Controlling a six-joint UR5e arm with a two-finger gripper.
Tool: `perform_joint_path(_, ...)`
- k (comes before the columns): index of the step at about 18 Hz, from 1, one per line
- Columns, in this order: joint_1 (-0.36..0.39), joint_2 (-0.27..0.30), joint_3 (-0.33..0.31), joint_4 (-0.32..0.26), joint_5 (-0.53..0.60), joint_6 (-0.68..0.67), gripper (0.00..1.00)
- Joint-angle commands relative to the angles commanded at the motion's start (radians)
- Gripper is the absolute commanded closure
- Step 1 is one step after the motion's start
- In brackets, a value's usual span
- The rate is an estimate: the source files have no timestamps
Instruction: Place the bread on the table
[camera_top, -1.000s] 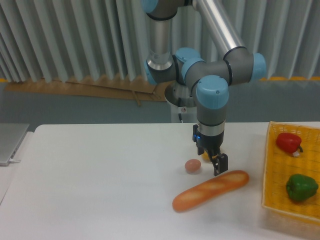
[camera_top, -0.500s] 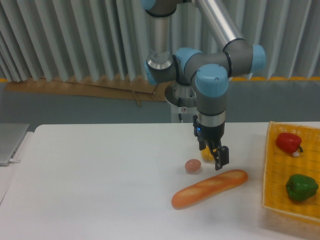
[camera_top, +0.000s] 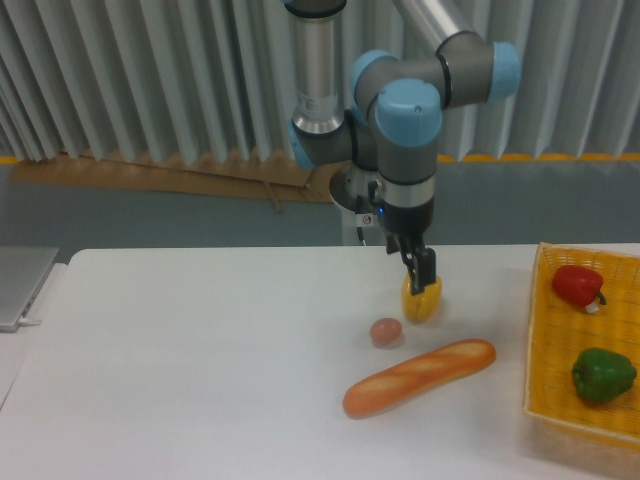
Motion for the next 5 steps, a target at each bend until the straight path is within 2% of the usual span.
perform_joint_path(3,-0.014,0.018,-0.003,-0.038,0.000,0.000,0.00)
perform_joint_path(5,-0.015,0.029,-0.003,-0.041,-0.002,0.000,0.00)
